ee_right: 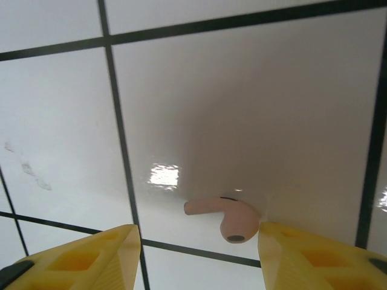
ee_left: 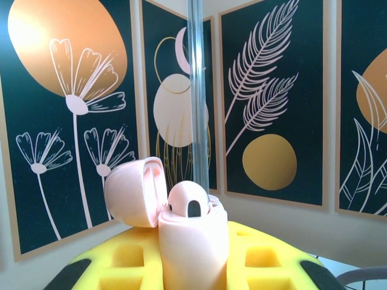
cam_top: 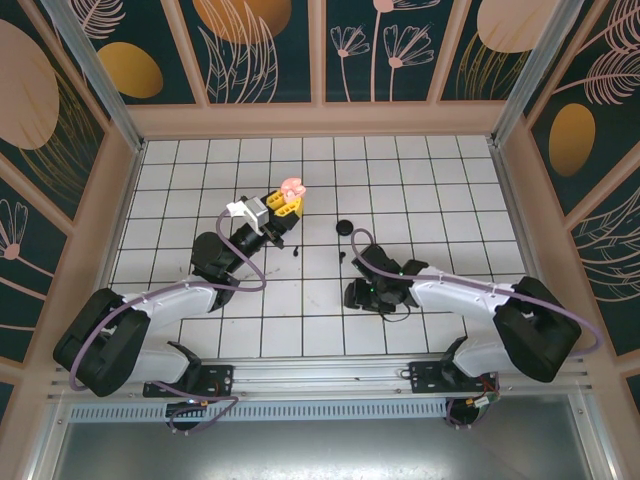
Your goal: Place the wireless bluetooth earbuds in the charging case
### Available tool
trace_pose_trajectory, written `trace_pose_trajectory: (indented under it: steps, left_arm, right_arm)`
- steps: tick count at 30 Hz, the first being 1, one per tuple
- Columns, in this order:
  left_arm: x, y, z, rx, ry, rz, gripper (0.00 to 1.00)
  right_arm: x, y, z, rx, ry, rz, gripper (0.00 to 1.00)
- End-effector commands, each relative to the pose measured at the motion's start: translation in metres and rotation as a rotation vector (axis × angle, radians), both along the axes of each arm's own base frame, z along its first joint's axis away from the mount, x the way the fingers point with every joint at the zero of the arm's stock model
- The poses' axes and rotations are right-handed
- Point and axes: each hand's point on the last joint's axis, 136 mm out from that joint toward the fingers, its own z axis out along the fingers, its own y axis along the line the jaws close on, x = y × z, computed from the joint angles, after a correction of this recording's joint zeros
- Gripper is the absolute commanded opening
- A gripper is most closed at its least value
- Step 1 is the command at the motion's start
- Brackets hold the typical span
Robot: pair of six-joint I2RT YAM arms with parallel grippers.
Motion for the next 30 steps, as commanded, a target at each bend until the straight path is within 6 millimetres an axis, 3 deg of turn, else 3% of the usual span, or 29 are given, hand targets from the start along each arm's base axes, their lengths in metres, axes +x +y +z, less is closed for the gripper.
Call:
trace_pose_trajectory:
  steps: [1,20,25,30]
  left_arm:
    - [-0.003,0.001,0.011,-0.035,-0.031,-0.002,0.0]
    - [-0.005,0.003,0.01,-0.035,-0.027,0.001,0.0]
    - [-0.005,0.004,0.009,-0.036,-0.027,0.006,0.0]
    - [-0.005,0.004,0.01,-0.034,-0.034,0.008,0.0]
  right_arm:
    - [0.006,0.01,0.005,0.025,-0.009,0.025,0.54]
    - [0.043,0.039,0.015,0.015,-0.057,0.059,0.54]
    - [0.044,0.029,0.02,-0.045,-0.072,0.027,0.53]
    - [0.032,0.014,0.016,-0.144,-0.04,0.006,0.52]
